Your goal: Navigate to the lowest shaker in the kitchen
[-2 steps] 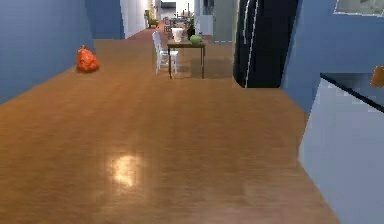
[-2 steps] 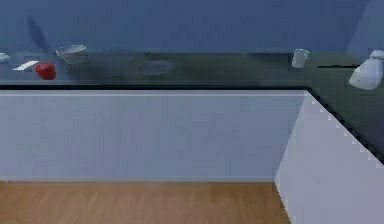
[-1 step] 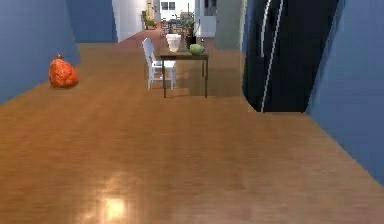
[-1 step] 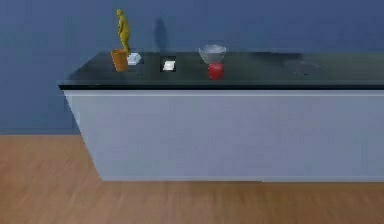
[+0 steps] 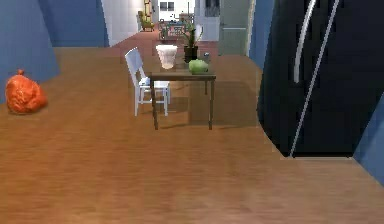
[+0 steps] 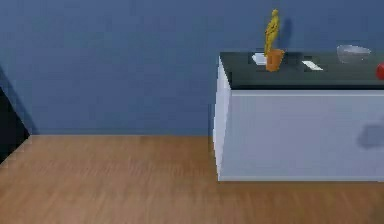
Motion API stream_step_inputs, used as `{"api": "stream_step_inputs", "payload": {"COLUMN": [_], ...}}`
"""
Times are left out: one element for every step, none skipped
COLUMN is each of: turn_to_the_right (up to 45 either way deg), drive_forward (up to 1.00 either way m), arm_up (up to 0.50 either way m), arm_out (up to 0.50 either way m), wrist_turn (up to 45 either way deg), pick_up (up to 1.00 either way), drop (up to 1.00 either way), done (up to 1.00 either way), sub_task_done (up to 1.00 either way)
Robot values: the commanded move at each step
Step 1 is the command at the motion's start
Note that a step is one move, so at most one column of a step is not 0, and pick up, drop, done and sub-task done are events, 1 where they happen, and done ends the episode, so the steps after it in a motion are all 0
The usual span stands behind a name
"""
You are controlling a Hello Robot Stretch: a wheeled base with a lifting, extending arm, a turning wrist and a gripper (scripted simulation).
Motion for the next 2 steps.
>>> {"api": "stream_step_inputs", "payload": {"turn_to_the_right": [0.0, 0.0], "drive_forward": [1.0, 0.6], "arm_up": [0.0, 0.0], "arm_out": [0.0, 0.0], "wrist_turn": [0.0, 0.0], "pick_up": [0.0, 0.0], "drop": [0.0, 0.0], "done": [0.0, 0.0], "sub_task_done": [0.0, 0.0]}}
